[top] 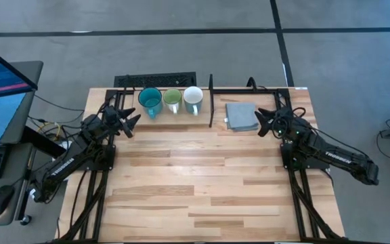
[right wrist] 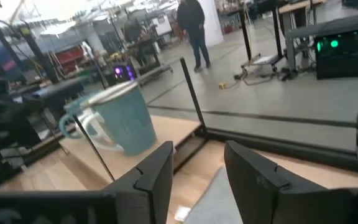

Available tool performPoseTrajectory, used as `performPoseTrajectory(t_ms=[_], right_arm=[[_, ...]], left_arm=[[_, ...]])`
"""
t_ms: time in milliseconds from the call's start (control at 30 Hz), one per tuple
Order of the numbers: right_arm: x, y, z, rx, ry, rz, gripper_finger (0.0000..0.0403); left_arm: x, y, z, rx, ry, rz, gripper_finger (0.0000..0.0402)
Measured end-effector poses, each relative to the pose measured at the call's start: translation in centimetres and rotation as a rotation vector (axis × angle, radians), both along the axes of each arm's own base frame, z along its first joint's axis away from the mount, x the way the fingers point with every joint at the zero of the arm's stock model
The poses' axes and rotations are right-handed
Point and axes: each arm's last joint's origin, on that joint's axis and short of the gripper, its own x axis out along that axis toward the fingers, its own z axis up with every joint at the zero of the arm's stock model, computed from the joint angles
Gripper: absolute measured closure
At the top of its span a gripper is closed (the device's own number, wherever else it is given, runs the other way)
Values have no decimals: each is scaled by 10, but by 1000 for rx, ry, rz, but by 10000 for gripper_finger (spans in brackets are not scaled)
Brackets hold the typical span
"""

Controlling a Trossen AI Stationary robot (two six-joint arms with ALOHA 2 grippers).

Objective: Stack small to large cups/mugs on shelf
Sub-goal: Return to Home Position

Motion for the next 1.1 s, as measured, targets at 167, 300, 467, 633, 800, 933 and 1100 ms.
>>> performPoseTrajectory(t_ms=[167,300,467,633,800,933,1100], right_arm=[[0,0,-1,4,7,0,236],[0,0,-1,4,8,0,236],[0,0,-1,-7,19,2,237],[0,0,-1,-6,19,2,236],[0,0,-1,-4,18,2,236],[0,0,-1,-4,17,2,236],[0,0,-1,-3,17,3,236]], left_arm=[[0,0,0,-1,0,0,154],[0,0,0,-1,0,0,154],[0,0,0,10,9,0,154],[0,0,0,11,11,1,154],[0,0,0,22,19,-2,154],[0,0,0,46,38,-3,154],[0,0,0,59,47,-4,154]])
